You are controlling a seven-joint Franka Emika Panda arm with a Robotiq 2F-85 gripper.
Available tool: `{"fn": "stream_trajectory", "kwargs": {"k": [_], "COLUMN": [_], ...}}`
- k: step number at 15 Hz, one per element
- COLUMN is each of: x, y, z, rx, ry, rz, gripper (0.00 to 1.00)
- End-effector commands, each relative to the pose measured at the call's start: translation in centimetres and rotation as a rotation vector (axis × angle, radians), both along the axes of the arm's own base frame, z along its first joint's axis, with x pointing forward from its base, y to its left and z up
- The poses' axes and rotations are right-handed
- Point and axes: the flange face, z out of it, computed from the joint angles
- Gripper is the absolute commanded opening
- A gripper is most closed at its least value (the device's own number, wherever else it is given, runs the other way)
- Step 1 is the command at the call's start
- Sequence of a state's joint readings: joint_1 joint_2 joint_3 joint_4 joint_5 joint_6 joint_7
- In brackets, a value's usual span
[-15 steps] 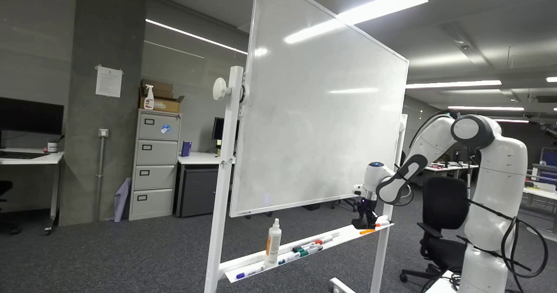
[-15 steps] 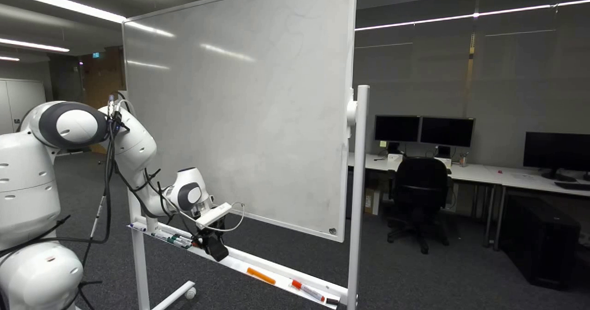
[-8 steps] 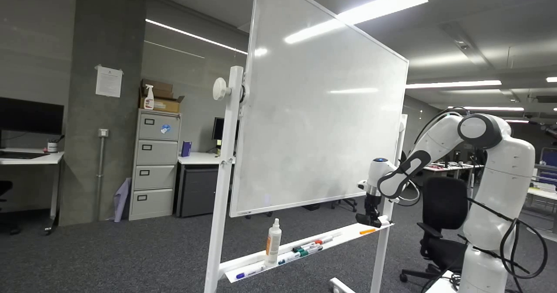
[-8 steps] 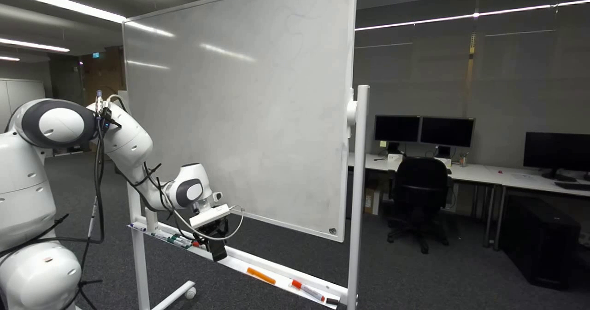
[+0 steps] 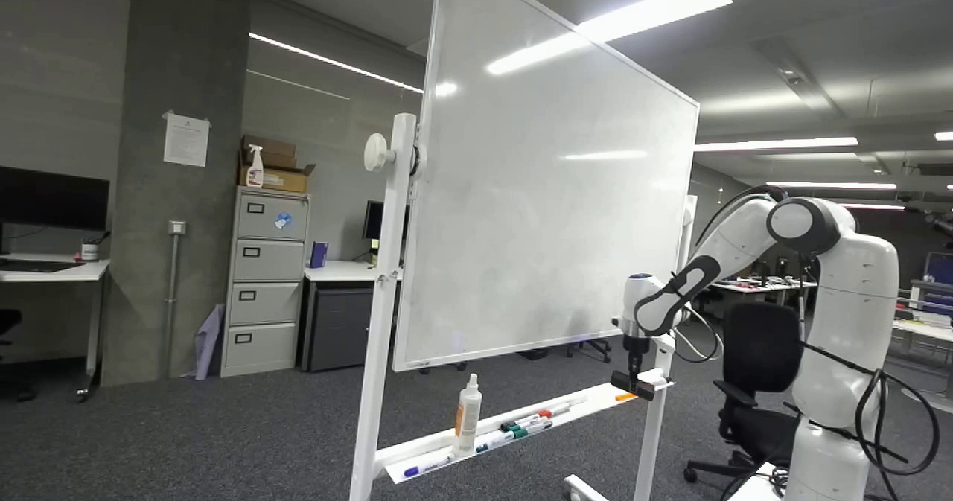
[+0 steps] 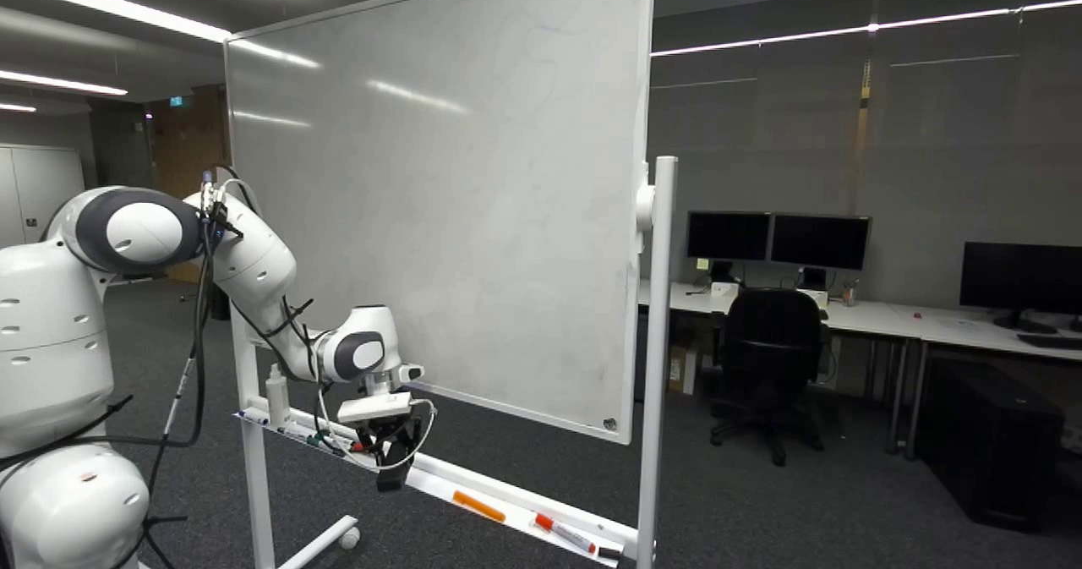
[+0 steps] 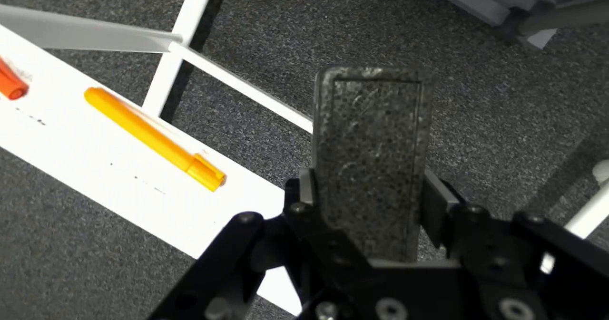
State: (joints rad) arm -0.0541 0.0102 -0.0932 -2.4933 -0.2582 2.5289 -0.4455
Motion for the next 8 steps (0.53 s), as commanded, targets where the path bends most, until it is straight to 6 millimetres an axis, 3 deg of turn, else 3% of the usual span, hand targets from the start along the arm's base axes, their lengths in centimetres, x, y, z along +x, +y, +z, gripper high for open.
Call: {"fn": "stream_trajectory", "kwargs": {"k": [1, 8], "x": [2.3, 4.3], "y": [-0.1, 0.7], "z": [-0.3, -1.6], "rx": [0.094, 0.288], "ry": [0.012, -0.107], "rz": [-0.179, -0.414], "gripper": [0.31, 0.31]}}
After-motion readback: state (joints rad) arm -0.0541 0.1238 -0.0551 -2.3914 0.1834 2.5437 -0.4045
